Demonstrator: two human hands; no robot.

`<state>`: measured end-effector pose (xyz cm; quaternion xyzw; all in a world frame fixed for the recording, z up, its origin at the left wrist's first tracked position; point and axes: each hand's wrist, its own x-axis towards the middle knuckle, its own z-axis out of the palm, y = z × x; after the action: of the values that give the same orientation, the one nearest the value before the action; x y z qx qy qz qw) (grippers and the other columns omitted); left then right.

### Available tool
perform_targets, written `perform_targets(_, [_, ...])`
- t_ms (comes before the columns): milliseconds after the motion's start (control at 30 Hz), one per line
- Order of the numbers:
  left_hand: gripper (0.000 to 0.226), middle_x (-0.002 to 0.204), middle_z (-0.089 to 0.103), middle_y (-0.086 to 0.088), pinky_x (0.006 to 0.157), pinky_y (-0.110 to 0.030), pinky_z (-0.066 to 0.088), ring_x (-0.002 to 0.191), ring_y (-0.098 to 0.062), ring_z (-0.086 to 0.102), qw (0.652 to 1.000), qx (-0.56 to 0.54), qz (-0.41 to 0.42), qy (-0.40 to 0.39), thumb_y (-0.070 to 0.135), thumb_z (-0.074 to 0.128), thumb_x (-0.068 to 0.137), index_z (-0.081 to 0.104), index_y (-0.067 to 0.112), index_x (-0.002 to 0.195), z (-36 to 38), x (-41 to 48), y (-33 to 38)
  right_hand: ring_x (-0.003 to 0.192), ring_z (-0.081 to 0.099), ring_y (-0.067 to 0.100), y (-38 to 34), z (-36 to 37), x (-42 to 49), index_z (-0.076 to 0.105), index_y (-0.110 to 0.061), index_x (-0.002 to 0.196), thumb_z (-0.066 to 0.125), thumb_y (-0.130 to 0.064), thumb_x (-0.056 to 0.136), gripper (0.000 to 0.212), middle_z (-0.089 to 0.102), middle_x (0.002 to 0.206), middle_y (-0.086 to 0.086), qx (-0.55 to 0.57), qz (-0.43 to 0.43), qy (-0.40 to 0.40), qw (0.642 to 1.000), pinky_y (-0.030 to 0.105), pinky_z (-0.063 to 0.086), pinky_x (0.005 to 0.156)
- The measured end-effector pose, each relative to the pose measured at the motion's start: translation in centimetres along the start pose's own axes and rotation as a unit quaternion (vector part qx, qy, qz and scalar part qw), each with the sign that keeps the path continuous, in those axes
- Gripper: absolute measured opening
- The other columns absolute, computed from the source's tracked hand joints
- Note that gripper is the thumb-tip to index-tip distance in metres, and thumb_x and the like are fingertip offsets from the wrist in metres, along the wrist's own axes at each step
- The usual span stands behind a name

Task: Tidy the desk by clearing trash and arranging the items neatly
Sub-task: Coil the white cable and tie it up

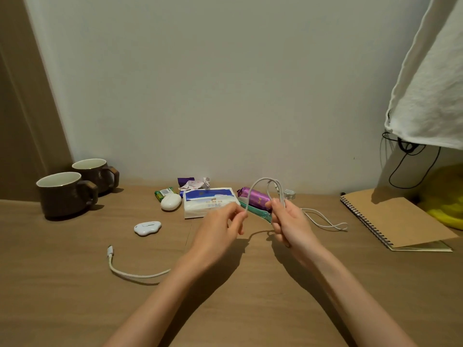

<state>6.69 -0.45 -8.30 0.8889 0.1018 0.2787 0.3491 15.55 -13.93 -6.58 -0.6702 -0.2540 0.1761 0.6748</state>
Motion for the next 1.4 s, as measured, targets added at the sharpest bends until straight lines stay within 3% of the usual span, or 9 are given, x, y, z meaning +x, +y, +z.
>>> perform_targets(233, [0.023,0.093,0.068,0.012,0.06,-0.008,0.034,0.071,0.002,0.051,0.988,0.124,0.072,-0.061,0.034,0.048,0.095,0.068,0.028,0.106,0.0,-0.7,1.0,0.069,0.057,0.002,0.5,0.8,-0.1,0.063,-0.017,0.096,0.052,-0.033,0.095,0.019,0.061,0.077,-0.006,-0.167,-0.047,-0.006,0.985,0.009,0.042,0.052])
perform_targets(367, [0.02,0.087,0.066,0.014,0.061,-0.015,0.035,0.069,0.001,0.05,0.981,0.128,0.1,-0.104,0.034,0.048,0.096,0.068,0.031,0.097,0.1,-0.8,0.9,0.04,0.049,-0.005,0.0,0.6,-0.4,0.066,-0.008,0.096,0.054,-0.027,0.095,0.023,0.054,0.046,-0.011,-0.15,-0.041,-0.026,0.988,0.007,0.034,0.039])
perform_targets(500, [0.023,0.082,0.067,0.012,0.059,-0.02,0.04,0.068,-0.002,0.053,0.982,0.111,0.09,-0.124,0.036,0.048,0.095,0.069,0.029,0.098,0.0,-0.7,1.0,0.035,0.047,-0.003,-0.2,0.6,-0.6,0.066,-0.008,0.095,0.051,-0.023,0.096,0.021,0.052,0.041,-0.011,-0.133,-0.035,-0.049,0.989,0.007,0.032,0.036])
perform_targets(633, [0.031,0.072,0.066,0.012,0.062,-0.023,0.047,0.064,-0.002,0.057,0.985,0.074,0.055,-0.149,0.044,0.045,0.094,0.072,0.027,0.095,-0.7,-0.7,1.3,0.037,0.038,0.002,0.1,0.3,-0.2,0.06,-0.017,0.086,0.046,-0.029,0.099,0.023,0.042,0.045,-0.009,-0.131,-0.021,-0.043,0.99,0.011,0.029,0.036])
perform_targets(733, [0.035,0.079,0.07,0.011,0.064,-0.02,0.048,0.064,0.001,0.06,0.997,0.012,0.001,-0.075,0.045,0.042,0.094,0.071,0.026,0.097,-1.9,0.0,1.0,0.038,0.03,0.004,0.0,-0.5,-0.1,0.059,-0.017,0.084,0.046,-0.031,0.099,0.024,0.037,0.051,-0.005,-0.115,-0.002,-0.062,0.991,0.016,0.024,0.034])
perform_targets(833, [0.033,0.103,0.071,0.009,0.076,-0.021,0.052,0.093,-0.004,0.064,0.984,-0.173,-0.047,-0.018,0.039,0.041,0.095,0.063,0.027,0.116,-2.9,0.9,0.7,0.041,0.03,0.007,-0.2,-0.7,-0.3,0.058,-0.017,0.084,0.048,-0.031,0.098,0.023,0.036,0.05,-0.008,-0.09,0.023,-0.116,0.989,0.018,0.023,0.035])
perform_targets(1000, [0.045,0.131,0.057,0.01,0.093,-0.016,0.047,0.118,0.0,0.053,0.947,-0.301,-0.033,-0.109,0.04,0.044,0.09,0.048,0.033,0.134,-2.6,0.7,1.1,0.042,0.029,0.007,-0.7,0.0,-0.8,0.054,-0.018,0.082,0.048,-0.03,0.098,0.021,0.034,0.053,-0.007,-0.056,0.082,-0.219,0.971,0.017,0.025,0.036])
perform_targets(1200, [0.034,0.117,0.068,-0.001,0.095,-0.025,0.049,0.111,-0.011,0.062,0.923,-0.365,-0.035,-0.116,0.027,0.051,0.091,0.058,0.028,0.124,-2.8,0.6,1.1,0.046,0.029,0.008,-1.0,0.2,-1.3,0.047,-0.018,0.081,0.042,-0.032,0.1,0.024,0.034,0.055,-0.008,-0.079,0.101,-0.274,0.953,0.016,0.026,0.039])
perform_targets(1400, [0.034,0.108,0.07,-0.009,0.084,-0.025,0.055,0.099,-0.015,0.067,0.927,-0.368,-0.042,-0.05,0.015,0.053,0.093,0.059,0.02,0.126,-1.8,0.5,1.3,0.047,0.034,0.005,-0.9,0.7,-1.7,0.042,-0.015,0.082,0.036,-0.04,0.1,0.031,0.036,0.058,-0.011,-0.177,0.03,-0.257,0.95,0.015,0.029,0.043])
